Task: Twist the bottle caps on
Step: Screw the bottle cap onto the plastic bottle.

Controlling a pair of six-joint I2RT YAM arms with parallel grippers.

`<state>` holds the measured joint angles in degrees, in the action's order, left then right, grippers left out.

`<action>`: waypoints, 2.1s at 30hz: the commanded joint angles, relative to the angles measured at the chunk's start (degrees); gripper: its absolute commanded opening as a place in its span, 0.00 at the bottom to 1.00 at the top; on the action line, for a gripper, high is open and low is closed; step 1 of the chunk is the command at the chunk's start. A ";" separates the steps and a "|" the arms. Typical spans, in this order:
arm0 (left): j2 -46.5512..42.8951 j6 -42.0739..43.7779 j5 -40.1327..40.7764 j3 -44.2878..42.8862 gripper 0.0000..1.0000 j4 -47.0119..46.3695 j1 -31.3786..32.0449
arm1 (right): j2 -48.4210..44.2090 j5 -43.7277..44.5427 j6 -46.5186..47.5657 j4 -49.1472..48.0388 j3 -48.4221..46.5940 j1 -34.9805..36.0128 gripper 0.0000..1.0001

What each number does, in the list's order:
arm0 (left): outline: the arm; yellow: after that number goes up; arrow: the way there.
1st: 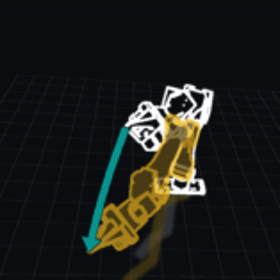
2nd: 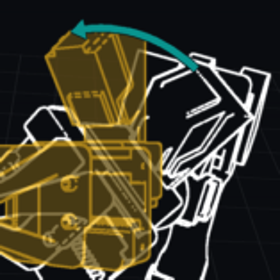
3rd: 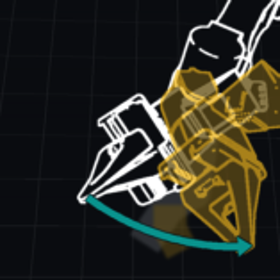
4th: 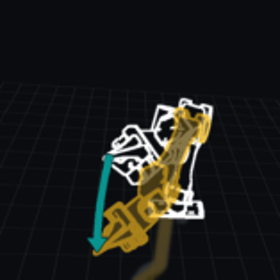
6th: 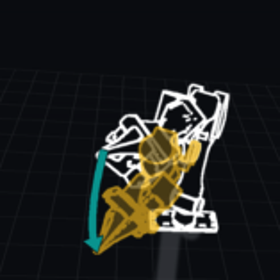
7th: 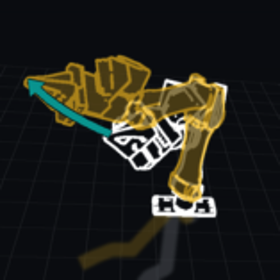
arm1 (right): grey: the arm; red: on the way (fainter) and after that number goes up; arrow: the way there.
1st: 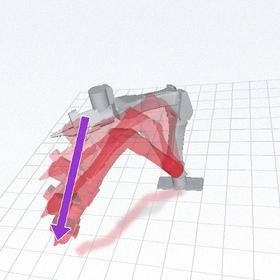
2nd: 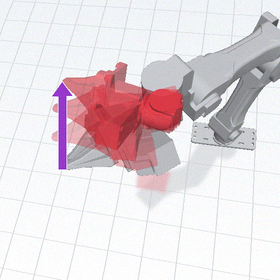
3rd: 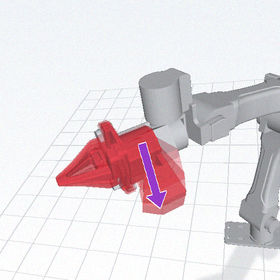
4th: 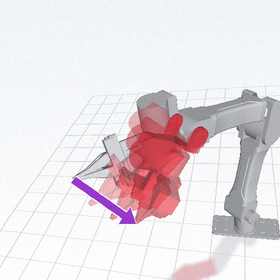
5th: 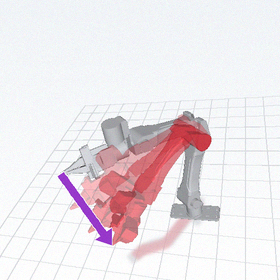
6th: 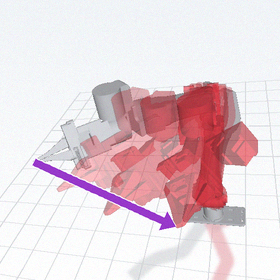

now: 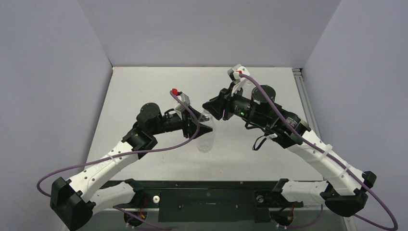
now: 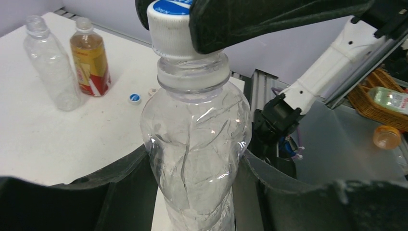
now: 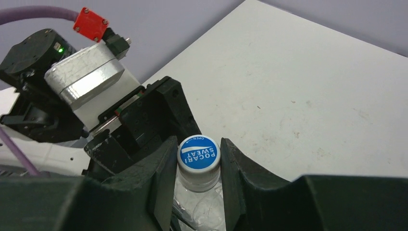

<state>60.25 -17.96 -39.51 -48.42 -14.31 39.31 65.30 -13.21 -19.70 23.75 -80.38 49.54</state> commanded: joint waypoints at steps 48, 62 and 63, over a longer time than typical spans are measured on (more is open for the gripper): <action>3.54 9.11 35.14 -5.54 0.00 -2.24 3.17 | 12.21 39.47 -9.75 18.47 -16.59 12.44 0.60; 0.75 10.10 20.93 -4.16 0.00 1.00 2.87 | -1.28 11.57 -2.05 6.56 -5.96 2.37 0.82; 0.48 9.95 18.82 -4.06 0.00 1.03 2.83 | -1.56 8.08 -1.91 5.54 -5.61 0.27 0.83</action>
<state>62.76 -8.29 -12.71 -52.53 -12.10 42.28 66.41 8.40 -24.58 36.21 -87.09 53.67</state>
